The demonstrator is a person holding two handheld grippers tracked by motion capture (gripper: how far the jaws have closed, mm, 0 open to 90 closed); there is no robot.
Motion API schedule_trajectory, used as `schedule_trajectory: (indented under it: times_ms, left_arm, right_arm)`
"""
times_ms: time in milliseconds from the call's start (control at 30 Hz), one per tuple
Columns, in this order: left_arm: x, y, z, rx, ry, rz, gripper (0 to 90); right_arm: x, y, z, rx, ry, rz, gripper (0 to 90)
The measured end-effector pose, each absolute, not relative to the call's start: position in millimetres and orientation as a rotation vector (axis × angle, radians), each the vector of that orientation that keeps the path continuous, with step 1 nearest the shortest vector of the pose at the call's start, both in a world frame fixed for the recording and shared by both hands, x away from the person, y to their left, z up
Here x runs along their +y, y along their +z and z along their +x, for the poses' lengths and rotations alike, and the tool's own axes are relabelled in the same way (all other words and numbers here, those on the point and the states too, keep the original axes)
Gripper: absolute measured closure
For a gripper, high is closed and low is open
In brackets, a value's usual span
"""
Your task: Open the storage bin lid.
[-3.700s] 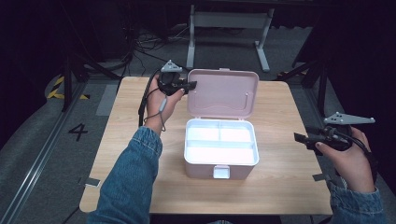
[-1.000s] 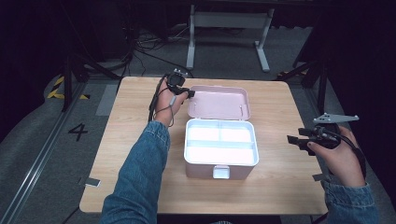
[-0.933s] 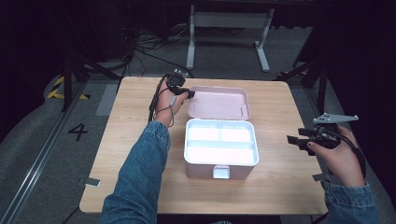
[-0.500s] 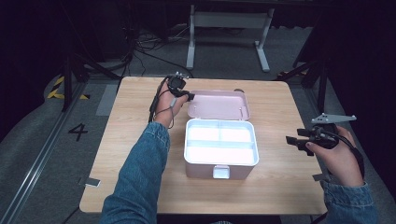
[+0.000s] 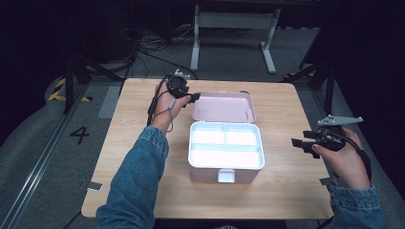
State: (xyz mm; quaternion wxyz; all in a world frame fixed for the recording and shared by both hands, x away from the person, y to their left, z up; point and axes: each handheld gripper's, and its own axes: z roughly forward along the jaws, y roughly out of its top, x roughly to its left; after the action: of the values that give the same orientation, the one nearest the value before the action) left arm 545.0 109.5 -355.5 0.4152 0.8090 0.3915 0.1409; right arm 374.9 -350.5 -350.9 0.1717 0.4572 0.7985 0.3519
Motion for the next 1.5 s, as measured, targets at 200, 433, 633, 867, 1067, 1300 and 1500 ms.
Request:
schedule_trajectory:
  times_ms: [200, 433, 633, 867, 1067, 1300, 1500]
  left_arm:
    - [119, -325, 514, 0.901, 0.342, 2.006, 37.2]
    - [139, -304, 475, 0.853, 0.390, 2.054, 36.7]
    - [165, -295, 436, 0.846, 0.417, 2.030, 36.3]
    - [194, -297, 400, 0.844, 0.423, 2.043, 35.9]
    - [215, -307, 377, 0.860, 0.447, 2.017, 34.9]
    - [232, -333, 369, 0.943, 0.409, 2.088, 33.2]
    - [238, -350, 361, 0.978, 0.353, 2.131, 31.8]
  right_arm:
    - [-349, -353, 378, 2.277, 0.992, 1.295, 37.9]
    - [-345, -350, 383, 2.274, 1.006, 1.287, 37.1]
    - [-342, -349, 391, 2.287, 1.006, 1.267, 37.1]
    - [-339, -345, 398, 2.293, 1.022, 1.258, 36.9]
    - [-339, -345, 400, 2.301, 1.023, 1.251, 36.8]
    - [-340, -348, 400, 2.315, 1.010, 1.258, 36.8]
    - [-343, -354, 399, 2.326, 1.006, 1.273, 36.8]
